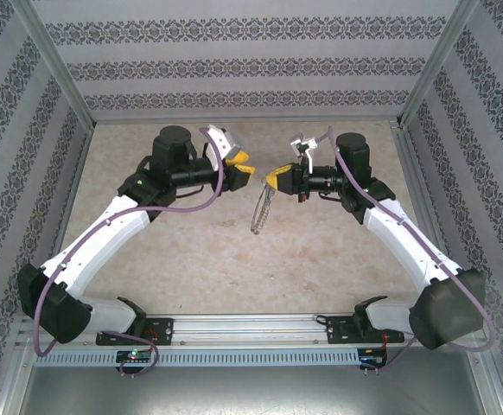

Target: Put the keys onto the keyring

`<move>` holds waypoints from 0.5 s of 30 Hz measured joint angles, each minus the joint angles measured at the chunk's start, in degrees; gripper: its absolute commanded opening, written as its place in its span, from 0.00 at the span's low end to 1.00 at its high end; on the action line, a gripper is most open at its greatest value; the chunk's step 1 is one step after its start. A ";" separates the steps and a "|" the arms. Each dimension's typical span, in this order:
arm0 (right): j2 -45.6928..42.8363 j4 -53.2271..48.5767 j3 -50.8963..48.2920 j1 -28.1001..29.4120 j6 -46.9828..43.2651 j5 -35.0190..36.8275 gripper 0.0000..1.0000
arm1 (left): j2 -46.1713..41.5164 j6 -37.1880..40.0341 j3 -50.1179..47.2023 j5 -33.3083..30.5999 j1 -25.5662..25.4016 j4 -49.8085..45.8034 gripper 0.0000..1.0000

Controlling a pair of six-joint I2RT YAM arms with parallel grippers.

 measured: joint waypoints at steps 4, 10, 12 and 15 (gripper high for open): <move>2.86 -4.48 5.68 -1.07 -3.37 -1.66 0.00 | 3.28 2.40 6.75 1.70 3.34 -5.03 0.51; 7.19 -11.37 13.22 -1.75 -8.63 -3.13 0.00 | 12.17 7.74 20.68 7.74 6.56 -17.79 0.51; 8.79 -14.49 16.06 -1.75 -10.95 -2.56 0.00 | 14.64 9.20 23.63 9.38 6.60 -21.03 0.51; 10.78 -21.66 21.14 -1.60 -16.46 0.68 0.00 | 18.16 11.17 27.65 11.63 6.64 -25.66 0.51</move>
